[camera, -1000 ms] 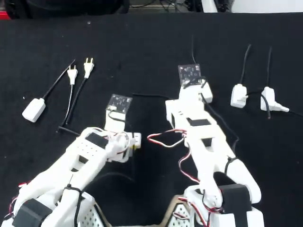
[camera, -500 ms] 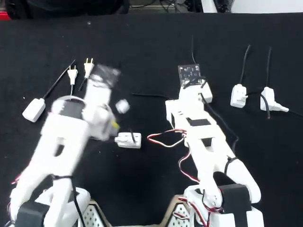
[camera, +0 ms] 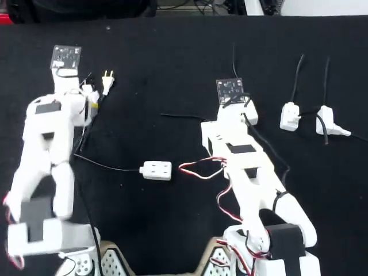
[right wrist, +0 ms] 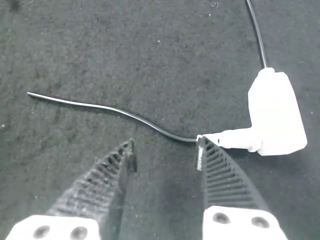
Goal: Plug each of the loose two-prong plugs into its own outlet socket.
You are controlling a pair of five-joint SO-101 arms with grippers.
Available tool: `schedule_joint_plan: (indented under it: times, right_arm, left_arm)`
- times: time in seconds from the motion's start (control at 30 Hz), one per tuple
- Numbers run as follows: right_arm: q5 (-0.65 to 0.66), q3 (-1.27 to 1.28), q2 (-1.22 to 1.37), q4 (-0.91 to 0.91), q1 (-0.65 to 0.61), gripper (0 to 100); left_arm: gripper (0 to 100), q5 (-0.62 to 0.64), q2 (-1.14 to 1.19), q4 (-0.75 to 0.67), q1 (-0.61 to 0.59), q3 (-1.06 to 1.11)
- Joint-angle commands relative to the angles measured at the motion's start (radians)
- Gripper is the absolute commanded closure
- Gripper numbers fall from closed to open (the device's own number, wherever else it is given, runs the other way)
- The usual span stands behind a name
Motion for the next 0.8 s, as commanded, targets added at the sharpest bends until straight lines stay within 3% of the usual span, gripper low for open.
schedule_joint_plan:
  times: [0.0, 0.5, 0.77]
  right_arm:
    - [-0.006, -0.045, -0.033, -0.023, 0.017, 81.8]
    - [-0.005, -0.045, -0.033, -0.021, 0.017, 81.8]
    - [-0.005, -0.045, -0.033, -0.021, 0.017, 81.8]
  left_arm:
    - [78, -0.005, 0.187, -0.025, -0.010, -0.236]
    - [78, 0.002, 0.738, -0.023, -0.019, -0.835]
    - [78, 0.140, 0.867, 0.029, -0.024, -0.966]
